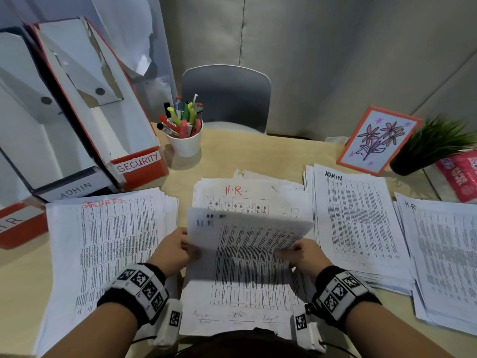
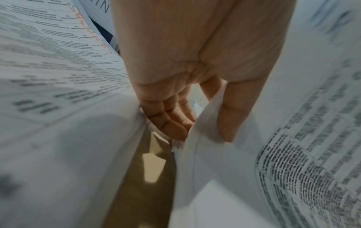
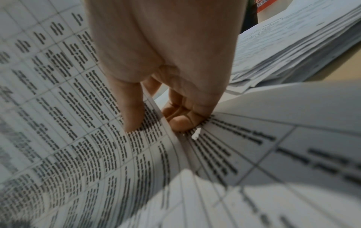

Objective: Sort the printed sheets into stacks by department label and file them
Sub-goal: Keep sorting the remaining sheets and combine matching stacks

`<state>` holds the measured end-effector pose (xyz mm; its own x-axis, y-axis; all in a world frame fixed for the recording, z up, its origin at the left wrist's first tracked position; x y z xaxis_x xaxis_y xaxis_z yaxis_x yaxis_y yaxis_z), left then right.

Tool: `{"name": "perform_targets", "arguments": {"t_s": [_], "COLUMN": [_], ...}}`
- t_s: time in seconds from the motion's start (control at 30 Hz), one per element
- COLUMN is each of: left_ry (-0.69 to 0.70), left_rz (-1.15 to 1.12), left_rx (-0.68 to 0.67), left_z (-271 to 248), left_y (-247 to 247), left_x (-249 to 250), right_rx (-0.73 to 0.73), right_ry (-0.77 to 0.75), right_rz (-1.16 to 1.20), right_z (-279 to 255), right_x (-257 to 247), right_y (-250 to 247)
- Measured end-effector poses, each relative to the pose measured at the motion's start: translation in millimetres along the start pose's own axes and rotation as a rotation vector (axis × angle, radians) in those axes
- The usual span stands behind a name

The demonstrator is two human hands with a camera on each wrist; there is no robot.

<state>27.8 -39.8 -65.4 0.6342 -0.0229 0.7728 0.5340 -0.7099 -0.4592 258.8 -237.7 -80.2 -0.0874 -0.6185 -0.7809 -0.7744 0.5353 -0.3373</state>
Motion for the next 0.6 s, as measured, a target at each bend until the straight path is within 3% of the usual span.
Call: {"name": "perform_targets", "arguments": {"t_s": [0.17, 0.3, 0.4, 0.5, 0.6], "left_ry": [0.013, -0.070, -0.110, -0.064, -0.044], "left_rz": [-0.053, -0.233, -0.283, -0.182, -0.223], "left_rx": [0.079, 0.104, 0.017, -0.065, -0.086], "left_z": [0.7, 5.6, 8.3, 7.1, 5.1], "left_y": [0.7, 5.3, 11.2, 16.3, 15.3], "left_x": [-1.3, 3.5, 13.2, 26.3, 38.2], "right_rx": [0.055, 0.100, 0.123, 0.088, 0.097], "right_ry": [-0.011, -0.022, -0.006, 0.021, 0.055], "right_rz": [0.051, 0.042, -0.024, -0.066, -0.059], "right_z": [-3.4, -6.2, -4.7, -1.6, -0.8], "right_x": [-5.4, -11.4, -14.4, -15.8, -18.1], "right_y": [0.1, -1.4, 0.9, 2.3, 1.6]}}
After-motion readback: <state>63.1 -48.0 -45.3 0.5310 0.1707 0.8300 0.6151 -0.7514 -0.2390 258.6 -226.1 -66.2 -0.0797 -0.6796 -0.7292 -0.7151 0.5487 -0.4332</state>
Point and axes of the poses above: each hand's wrist, its own z-axis towards the middle knuckle, its own y-axis out of the palm, x = y × z, the point moved 1 cm from there along z, towards the middle knuckle, and after that the axes turned 5 degrees about x, right-handed, at the moved point
